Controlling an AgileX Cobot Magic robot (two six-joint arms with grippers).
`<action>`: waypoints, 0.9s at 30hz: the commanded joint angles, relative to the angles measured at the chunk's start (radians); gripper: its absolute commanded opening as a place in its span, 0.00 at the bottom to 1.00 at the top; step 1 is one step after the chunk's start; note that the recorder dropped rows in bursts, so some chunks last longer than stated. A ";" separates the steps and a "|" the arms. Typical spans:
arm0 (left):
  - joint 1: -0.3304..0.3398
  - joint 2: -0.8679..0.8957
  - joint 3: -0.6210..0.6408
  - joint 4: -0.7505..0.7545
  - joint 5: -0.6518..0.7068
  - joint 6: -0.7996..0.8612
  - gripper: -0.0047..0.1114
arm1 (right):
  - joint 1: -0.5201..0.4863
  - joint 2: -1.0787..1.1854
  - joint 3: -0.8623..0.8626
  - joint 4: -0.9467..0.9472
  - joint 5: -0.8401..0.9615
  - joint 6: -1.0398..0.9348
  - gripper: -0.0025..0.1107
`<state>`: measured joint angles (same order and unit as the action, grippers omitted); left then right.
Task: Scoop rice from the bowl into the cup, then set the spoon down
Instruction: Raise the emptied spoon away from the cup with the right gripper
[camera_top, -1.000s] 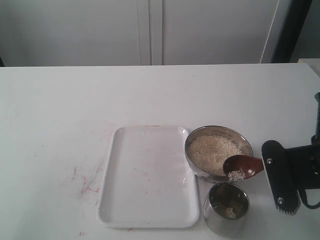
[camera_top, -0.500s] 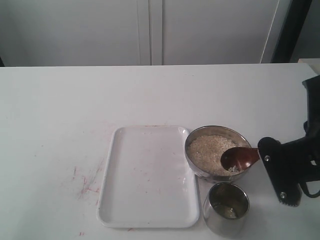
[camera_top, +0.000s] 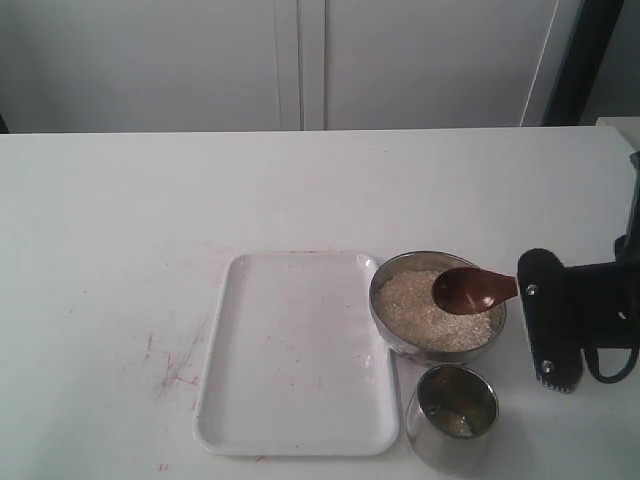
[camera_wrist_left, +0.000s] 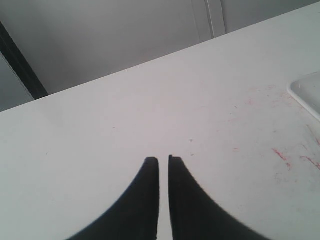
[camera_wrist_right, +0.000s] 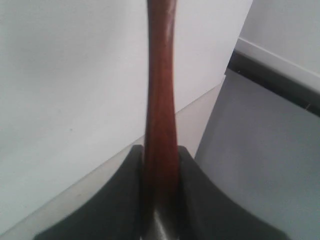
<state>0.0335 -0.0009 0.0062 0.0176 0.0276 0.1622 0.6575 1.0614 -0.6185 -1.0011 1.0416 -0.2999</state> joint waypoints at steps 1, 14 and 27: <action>-0.007 0.001 -0.006 -0.009 -0.006 -0.001 0.16 | 0.002 -0.028 0.000 0.042 0.064 0.098 0.02; -0.007 0.001 -0.006 -0.009 -0.006 -0.001 0.16 | 0.002 -0.062 -0.106 0.482 0.180 0.567 0.02; -0.007 0.001 -0.006 -0.009 -0.006 -0.001 0.16 | 0.002 -0.061 -0.183 1.021 0.180 0.665 0.02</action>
<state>0.0335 -0.0009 0.0062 0.0176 0.0276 0.1622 0.6575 1.0069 -0.7939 -0.0460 1.2179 0.3507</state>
